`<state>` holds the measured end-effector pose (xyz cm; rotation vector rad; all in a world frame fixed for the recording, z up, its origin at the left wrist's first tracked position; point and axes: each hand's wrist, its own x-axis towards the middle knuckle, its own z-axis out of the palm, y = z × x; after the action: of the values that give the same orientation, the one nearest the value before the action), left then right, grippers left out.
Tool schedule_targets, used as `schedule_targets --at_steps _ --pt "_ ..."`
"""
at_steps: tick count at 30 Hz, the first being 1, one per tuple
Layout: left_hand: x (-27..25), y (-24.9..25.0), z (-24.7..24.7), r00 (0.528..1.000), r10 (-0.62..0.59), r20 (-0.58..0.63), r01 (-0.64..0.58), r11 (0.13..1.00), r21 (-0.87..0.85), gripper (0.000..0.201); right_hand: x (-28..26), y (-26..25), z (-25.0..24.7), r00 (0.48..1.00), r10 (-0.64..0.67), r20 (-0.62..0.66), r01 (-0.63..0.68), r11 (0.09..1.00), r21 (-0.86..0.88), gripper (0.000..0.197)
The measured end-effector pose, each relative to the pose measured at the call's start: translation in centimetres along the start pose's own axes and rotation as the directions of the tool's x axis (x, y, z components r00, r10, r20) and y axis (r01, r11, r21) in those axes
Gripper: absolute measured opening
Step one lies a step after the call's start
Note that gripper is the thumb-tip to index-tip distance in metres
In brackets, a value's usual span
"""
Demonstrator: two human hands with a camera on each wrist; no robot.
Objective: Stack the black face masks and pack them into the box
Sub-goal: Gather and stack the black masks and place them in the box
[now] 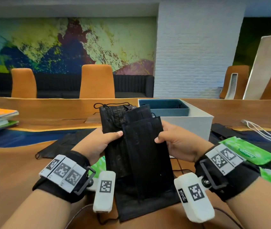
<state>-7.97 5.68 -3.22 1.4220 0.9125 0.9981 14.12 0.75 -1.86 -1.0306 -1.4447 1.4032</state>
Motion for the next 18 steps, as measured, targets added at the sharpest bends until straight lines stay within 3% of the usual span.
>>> schedule_targets --at_steps 7,11,18 --pt "0.03 0.01 -0.19 1.0 -0.011 0.006 0.011 1.0 -0.011 0.018 0.46 0.31 -0.61 0.994 -0.065 -0.089 0.07 0.996 0.05 0.055" --pt "-0.04 0.03 -0.09 1.0 -0.025 -0.007 0.025 1.0 -0.009 0.021 0.44 0.68 -0.27 0.994 -0.072 -0.079 0.073 0.997 0.013 0.039" --pt "-0.09 0.06 0.01 0.999 -0.033 -0.005 0.033 0.999 -0.027 0.023 0.79 0.59 -0.58 0.955 -0.175 -0.238 0.189 0.981 0.038 0.024"
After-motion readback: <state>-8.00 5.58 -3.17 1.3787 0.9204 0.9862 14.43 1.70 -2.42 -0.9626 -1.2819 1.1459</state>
